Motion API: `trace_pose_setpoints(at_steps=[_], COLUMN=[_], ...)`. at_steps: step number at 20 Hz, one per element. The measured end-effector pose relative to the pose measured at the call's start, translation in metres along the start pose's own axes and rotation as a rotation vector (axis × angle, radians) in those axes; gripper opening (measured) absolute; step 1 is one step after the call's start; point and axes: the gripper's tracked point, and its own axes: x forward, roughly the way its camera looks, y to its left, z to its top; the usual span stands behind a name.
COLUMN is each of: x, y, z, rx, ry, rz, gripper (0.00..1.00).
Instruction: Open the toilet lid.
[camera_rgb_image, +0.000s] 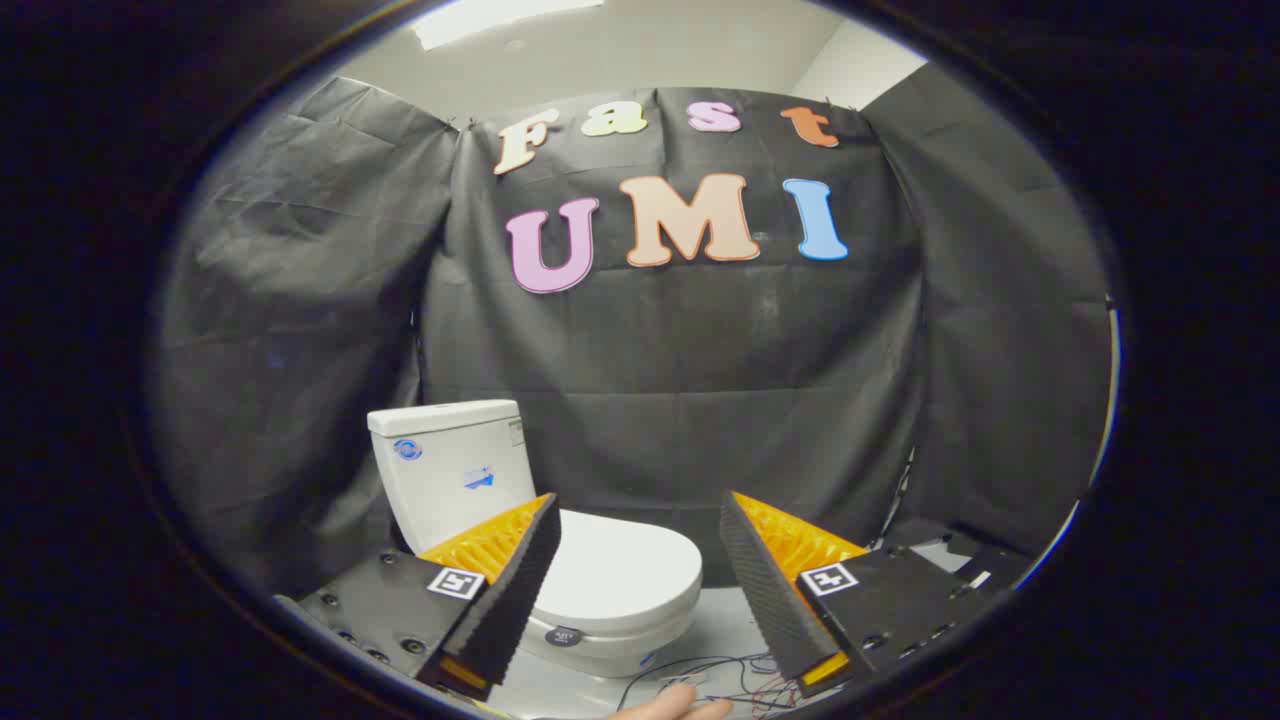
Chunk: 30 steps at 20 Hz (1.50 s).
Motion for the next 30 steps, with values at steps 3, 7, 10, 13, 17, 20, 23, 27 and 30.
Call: trace_pose_setpoints(at_steps=[3,7,10,13,17,20,23,27,30], x=[0.036,0.079,0.087,0.083,0.079,0.080,0.080,0.080,0.079], y=[0.007,0.056,0.098,0.140,0.161,0.155,0.146,0.136,0.134], z=[-0.004,-0.021,-0.053,-0.057,-0.056,-0.067,-0.065,-0.060,-0.060], rx=[-0.021,0.066,0.011,-0.002,0.000,0.037,0.058,0.084,0.101], ry=[0.027,0.043,0.132,0.137,0.098,0.111,0.105,0.075,0.071], rz=[0.014,0.117,0.132,0.162,0.165,0.144,0.120,0.095,0.088], gripper=[0.99,0.98,0.98,0.99,1.00,1.00,1.00,0.98,0.99])
